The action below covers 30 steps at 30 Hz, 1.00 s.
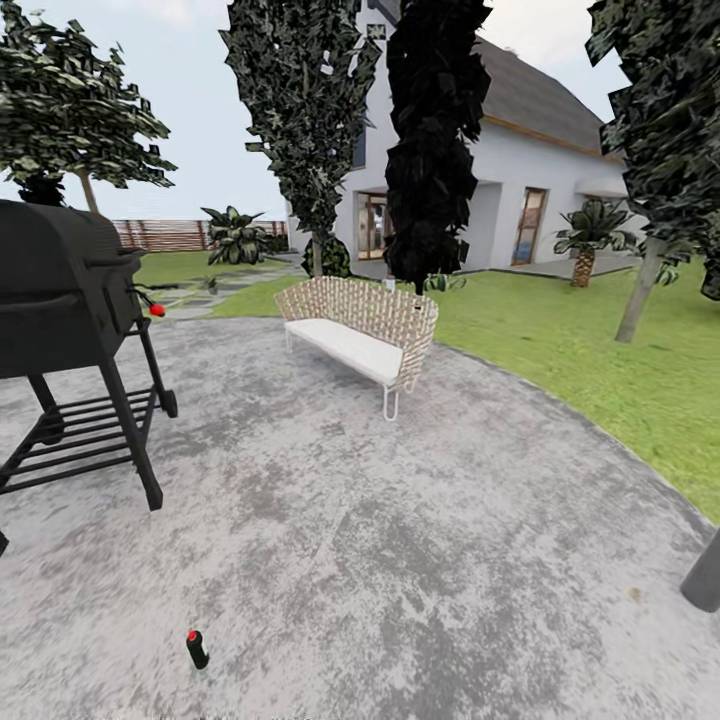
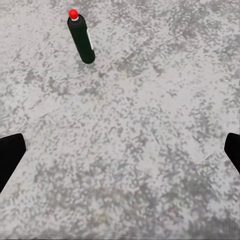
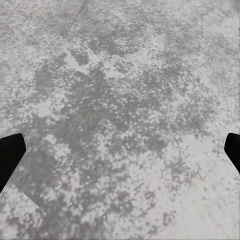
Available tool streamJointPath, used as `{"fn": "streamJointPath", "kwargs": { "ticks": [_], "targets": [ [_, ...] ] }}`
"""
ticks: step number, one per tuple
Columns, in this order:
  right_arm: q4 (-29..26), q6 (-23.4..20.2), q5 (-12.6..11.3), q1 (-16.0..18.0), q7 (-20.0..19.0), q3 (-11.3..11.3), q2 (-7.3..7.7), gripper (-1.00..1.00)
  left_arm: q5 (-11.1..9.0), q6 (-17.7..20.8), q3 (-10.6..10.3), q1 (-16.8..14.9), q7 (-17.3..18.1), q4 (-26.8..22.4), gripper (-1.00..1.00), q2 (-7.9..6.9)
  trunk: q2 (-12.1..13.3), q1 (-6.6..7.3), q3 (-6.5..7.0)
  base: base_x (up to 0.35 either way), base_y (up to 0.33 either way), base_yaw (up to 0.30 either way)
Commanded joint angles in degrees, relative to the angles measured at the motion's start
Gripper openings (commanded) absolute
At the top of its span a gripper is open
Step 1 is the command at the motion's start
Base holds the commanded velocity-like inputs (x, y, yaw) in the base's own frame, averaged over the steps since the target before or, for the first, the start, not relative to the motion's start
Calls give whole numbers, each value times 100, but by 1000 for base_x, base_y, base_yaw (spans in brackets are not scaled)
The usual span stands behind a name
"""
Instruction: Pick up the pesticide atomizer in the garden and spray insectifuge to fully cover both potted plants in the garden.
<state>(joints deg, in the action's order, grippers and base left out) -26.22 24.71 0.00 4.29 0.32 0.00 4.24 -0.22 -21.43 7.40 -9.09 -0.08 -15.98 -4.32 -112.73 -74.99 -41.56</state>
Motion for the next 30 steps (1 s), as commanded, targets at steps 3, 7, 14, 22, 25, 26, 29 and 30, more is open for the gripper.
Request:
{"fn": "streamJointPath", "kwargs": {
  "ticks": [3,7,14,22,25,26,29,30],
  "targets": [
    [7,17,0,1,3,0,3,100,-3,-21,7,-5,-1,7,100,1,-2,1,-16,0,0,273],
    [10,17,0,2,3,0,2,100,-4,-20,7,-5,-1,7,100,1,-2,1,-30,0,0,273],
    [0,17,9,2,3,0,2,100,1,-21,7,-5,-1,7,100,1,-2,1,-55,0,0,273],
    [3,17,9,1,3,0,2,100,-1,-20,7,-5,-1,7,100,1,-2,1,-83,0,0,273],
    [5,17,9,1,3,0,2,100,-2,-20,7,-5,-1,7,100,1,-2,1,-94,0,0,273],
    [5,17,9,1,3,0,3,100,-1,-20,7,-5,-1,7,100,1,-2,1,-97,0,0,273],
    [10,17,9,3,3,0,1,100,1,-20,7,-5,-1,7,100,1,-2,1,-108,0,0,273],
    [10,17,9,4,3,0,-1,100,0,-20,7,-5,-1,7,100,1,-2,1,-112,0,0,273]
  ]
}}
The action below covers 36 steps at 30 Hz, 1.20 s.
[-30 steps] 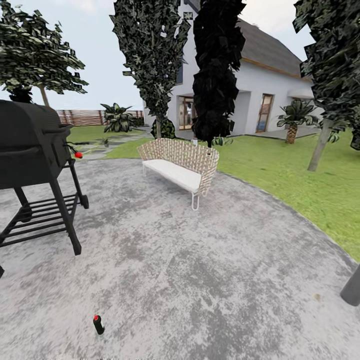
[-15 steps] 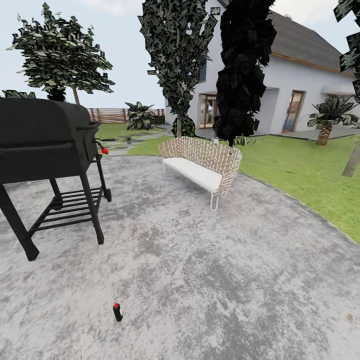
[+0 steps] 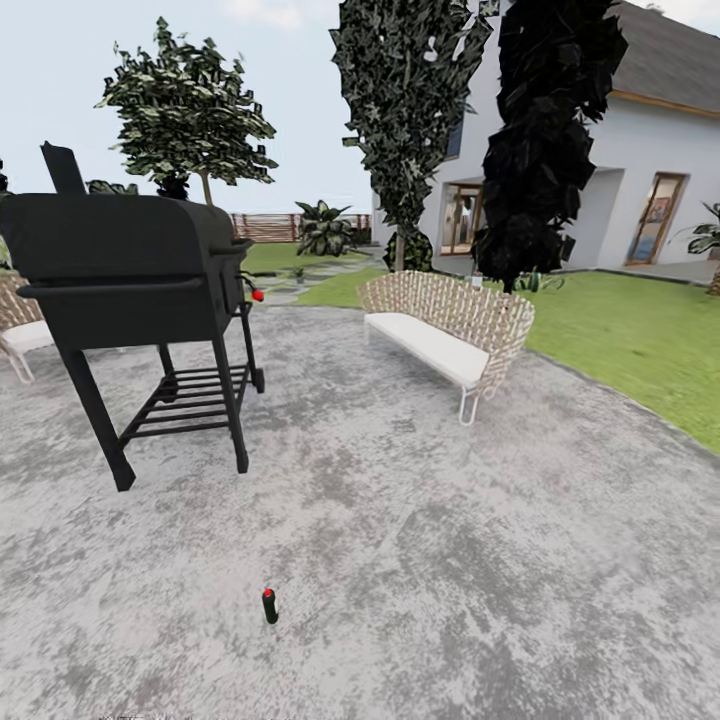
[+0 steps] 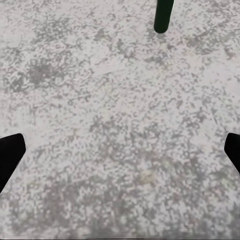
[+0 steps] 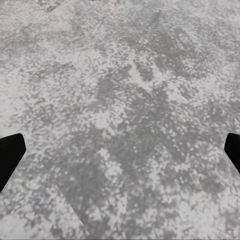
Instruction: Pick up the pesticide atomizer in the garden and spray insectifuge to fully cover both potted plants in the garden.
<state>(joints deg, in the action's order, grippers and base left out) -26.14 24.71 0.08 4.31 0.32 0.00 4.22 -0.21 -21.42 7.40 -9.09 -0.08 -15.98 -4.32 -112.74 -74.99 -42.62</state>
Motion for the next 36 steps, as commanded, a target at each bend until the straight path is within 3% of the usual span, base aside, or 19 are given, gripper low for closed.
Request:
{"fn": "streamJointPath", "kwargs": {
  "ticks": [1,23,36],
  "targets": [
    [-2,16,1,0,3,0,2,100,0,-20,7,-5,-1,7,100,1,-2,1,-9,0,0,273],
    [-5,16,1,-1,3,-9,0,100,-2,-20,7,-5,-1,7,100,1,-2,1,-32,3,-1,277],
    [4,16,1,-1,3,-9,1,100,3,-20,7,-5,-4,7,100,1,-2,1,-32,69,-92,279]
  ]
}}
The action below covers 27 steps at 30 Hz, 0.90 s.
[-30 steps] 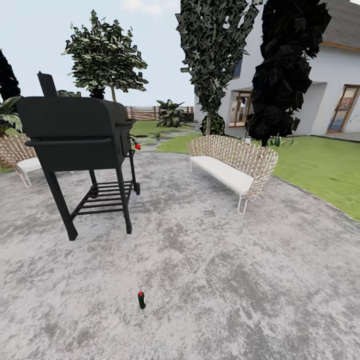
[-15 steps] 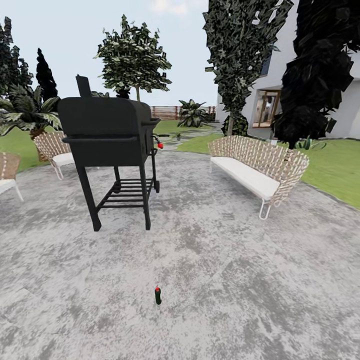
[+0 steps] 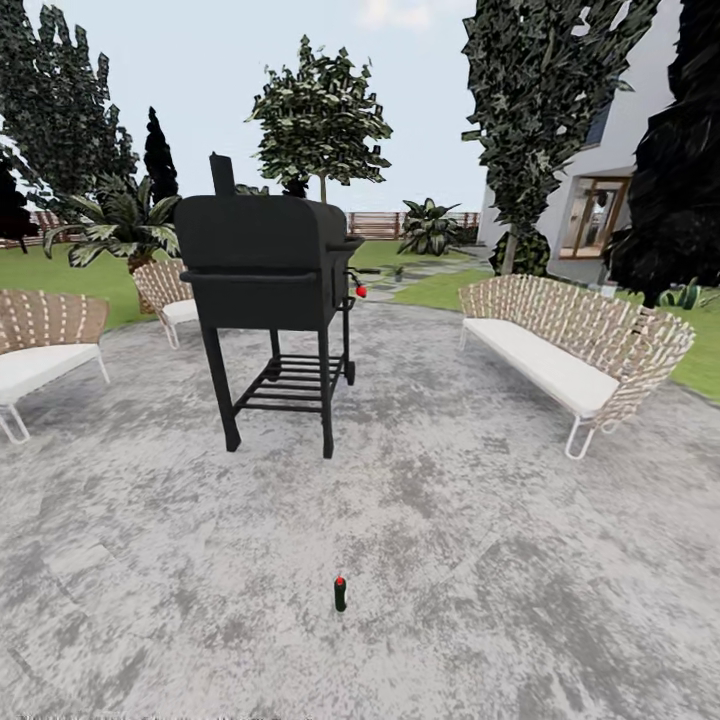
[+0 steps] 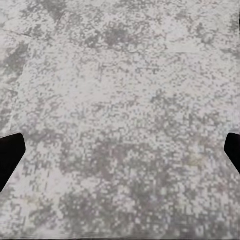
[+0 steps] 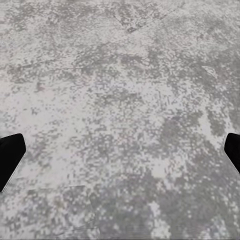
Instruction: Pick up the pesticide atomizer in the garden and spray insectifuge to fully cover both potted plants in the garden.
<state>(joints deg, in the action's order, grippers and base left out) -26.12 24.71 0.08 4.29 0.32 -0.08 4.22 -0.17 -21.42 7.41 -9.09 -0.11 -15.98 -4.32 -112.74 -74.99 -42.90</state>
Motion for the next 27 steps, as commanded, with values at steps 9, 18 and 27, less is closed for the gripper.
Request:
{"fn": "streamJointPath", "kwargs": {
  "ticks": [9,18,27],
  "targets": [
    [-6,16,1,1,2,-1,0,100,-3,-20,6,-5,2,7,100,1,-2,1,-5,1,-21,277],
    [0,16,16,3,-50,-26,17,100,-1,-20,6,-5,1,7,100,1,-2,1,-5,0,-241,56],
    [-8,23,16,1,-45,-29,18,100,-3,-20,6,-5,2,7,100,1,-2,1,-5,0,-139,1]
  ]
}}
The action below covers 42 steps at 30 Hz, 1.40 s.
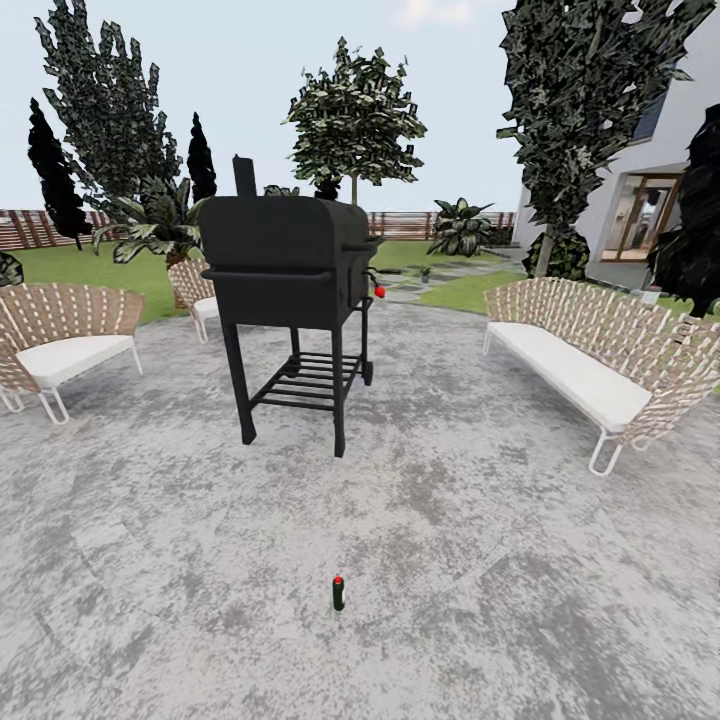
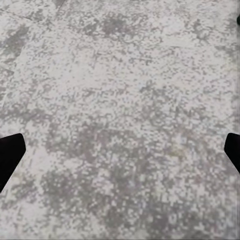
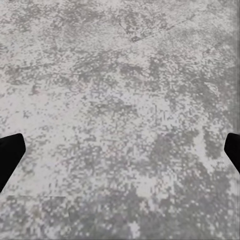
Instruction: Pick up the pesticide atomizer in the garden and spray insectifuge to fully cover both potted plants in the garden.
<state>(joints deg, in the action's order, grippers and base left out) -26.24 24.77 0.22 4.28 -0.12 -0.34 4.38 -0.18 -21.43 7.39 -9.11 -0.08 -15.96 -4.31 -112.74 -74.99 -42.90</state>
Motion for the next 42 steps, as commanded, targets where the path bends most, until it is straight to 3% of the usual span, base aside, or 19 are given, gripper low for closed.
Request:
{"fn": "streamJointPath", "kwargs": {
  "ticks": [1,9,13,19,23,25,28,32,42],
  "targets": [
    [4,18,1,3,0,-1,1,100,-1,-19,8,-3,-1,5,100,1,-2,1,-5,0,-28,0],
    [-3,18,-17,5,28,16,1,100,-6,-10,16,-20,-4,-15,100,7,-2,1,-5,0,-1,0],
    [-315,7,-44,14,35,23,1,100,3,57,0,-170,26,-69,100,43,-2,1,-5,0,0,0],
    [-1195,-64,-22,167,31,25,4,100,68,111,-52,-914,75,-30,100,37,-2,1,-5,0,0,0],
    [-1415,-413,-15,649,39,28,27,100,84,278,-64,-1377,74,-16,100,16,-2,1,-5,0,0,0],
    [-1444,-823,-17,1029,42,35,39,100,87,469,-68,-1543,80,-14,100,13,-2,1,-5,0,0,0],
    [-1484,-1273,-27,1376,9,53,65,100,94,590,-80,-1620,74,-13,100,24,-2,1,-5,0,0,0],
    [-1461,-1516,-17,1539,-20,51,71,100,97,605,-89,-1600,45,-37,100,20,-2,1,-5,0,0,0],
    [-1462,-1536,-21,1559,-6,34,65,100,89,605,-89,-1594,26,-74,100,10,-2,1,-5,155,-140,0]
  ]
}}
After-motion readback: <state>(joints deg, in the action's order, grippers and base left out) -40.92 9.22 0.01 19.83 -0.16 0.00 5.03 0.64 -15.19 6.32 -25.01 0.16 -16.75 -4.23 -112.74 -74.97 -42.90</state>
